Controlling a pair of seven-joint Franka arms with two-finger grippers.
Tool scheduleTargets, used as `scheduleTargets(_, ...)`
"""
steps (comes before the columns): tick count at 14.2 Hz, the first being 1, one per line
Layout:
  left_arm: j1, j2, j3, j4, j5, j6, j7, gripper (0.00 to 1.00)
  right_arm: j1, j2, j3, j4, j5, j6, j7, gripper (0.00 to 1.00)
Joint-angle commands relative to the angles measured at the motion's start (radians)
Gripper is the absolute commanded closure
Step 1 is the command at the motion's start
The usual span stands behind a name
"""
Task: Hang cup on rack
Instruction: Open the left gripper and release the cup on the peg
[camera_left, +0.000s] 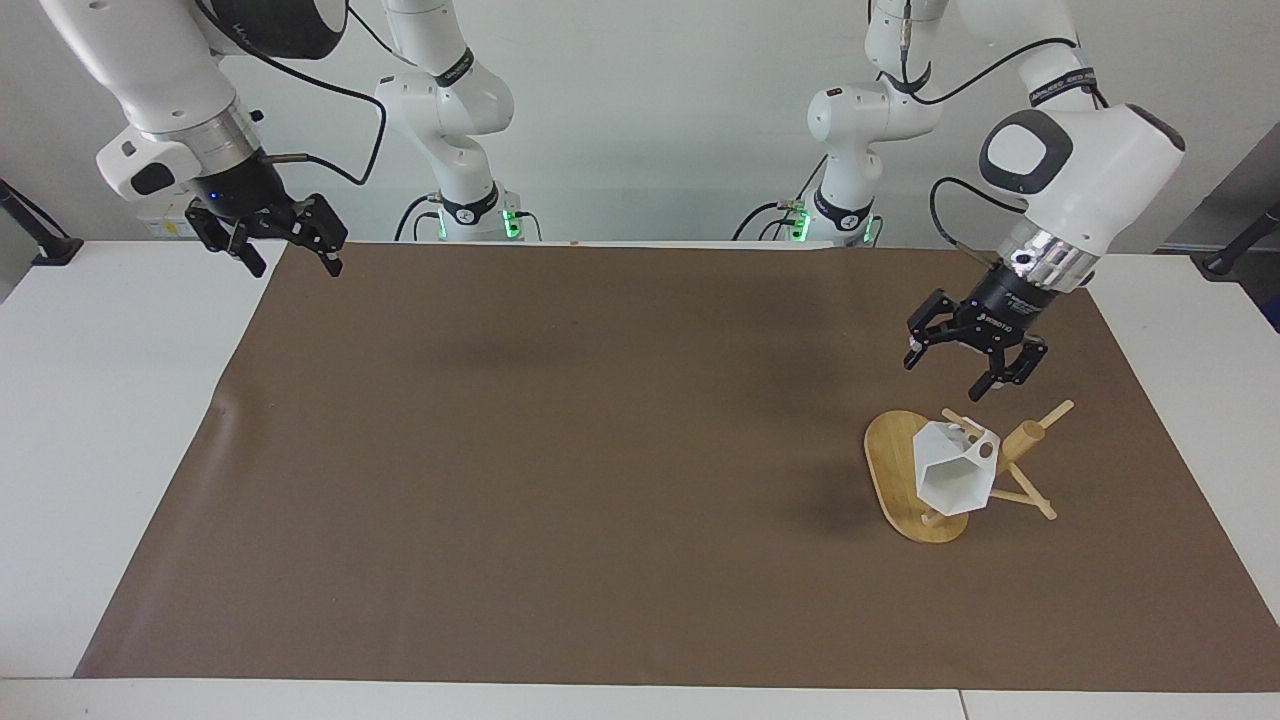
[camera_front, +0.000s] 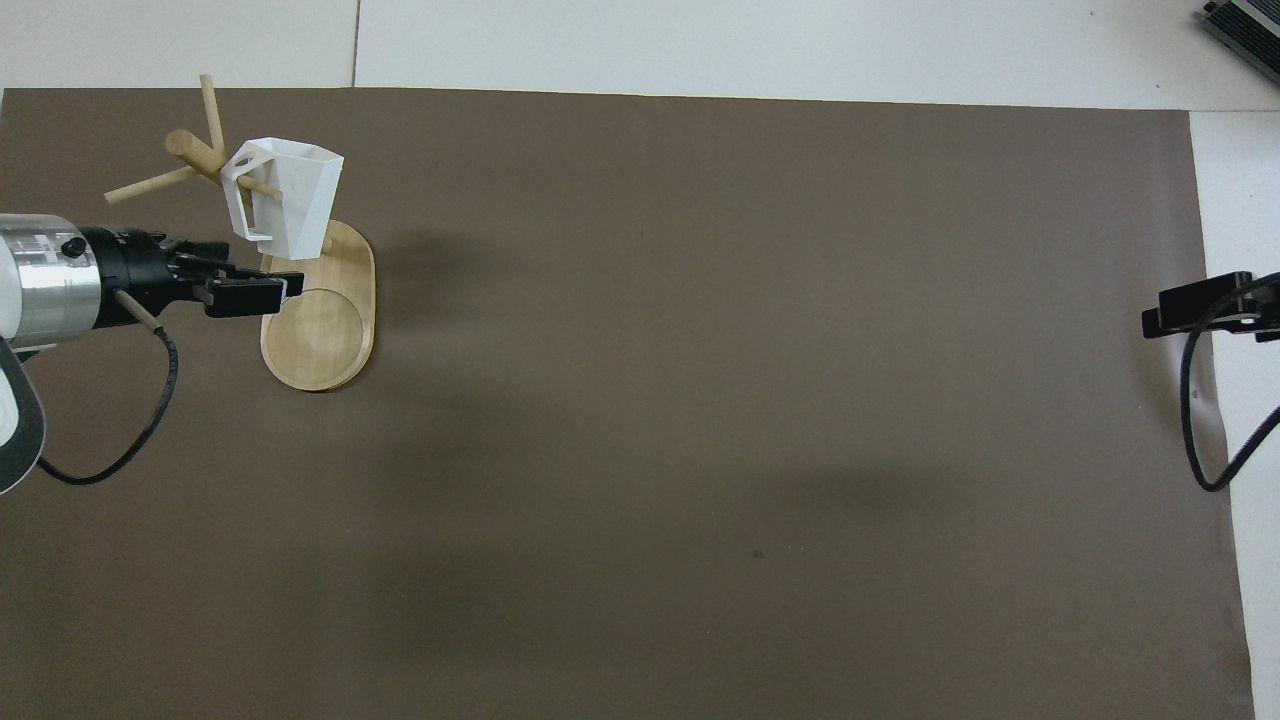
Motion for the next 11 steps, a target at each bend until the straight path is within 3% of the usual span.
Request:
scheduleTargets(1,0.003,-0.05,-0.004,-0.002,0.012,-0.06,0.124,0.0,-0.001,-0.019,0.002,-0.023,-0.014,0.008,-0.016,0.0)
scheduleTargets(4,0.001,-0.081,-0.007,0.002,0.028,-0.125,0.244,0.0,-0.001,-0.019,0.002,-0.023,-0.014,0.008,-0.016,0.0)
scheduleTargets(11,-0.002,-0.058,-0.016,0.152,0.17,-0.343,0.655,0.0,-0.001,-0.019,0.002,-0.023,-0.014,0.008,-0.016,0.0)
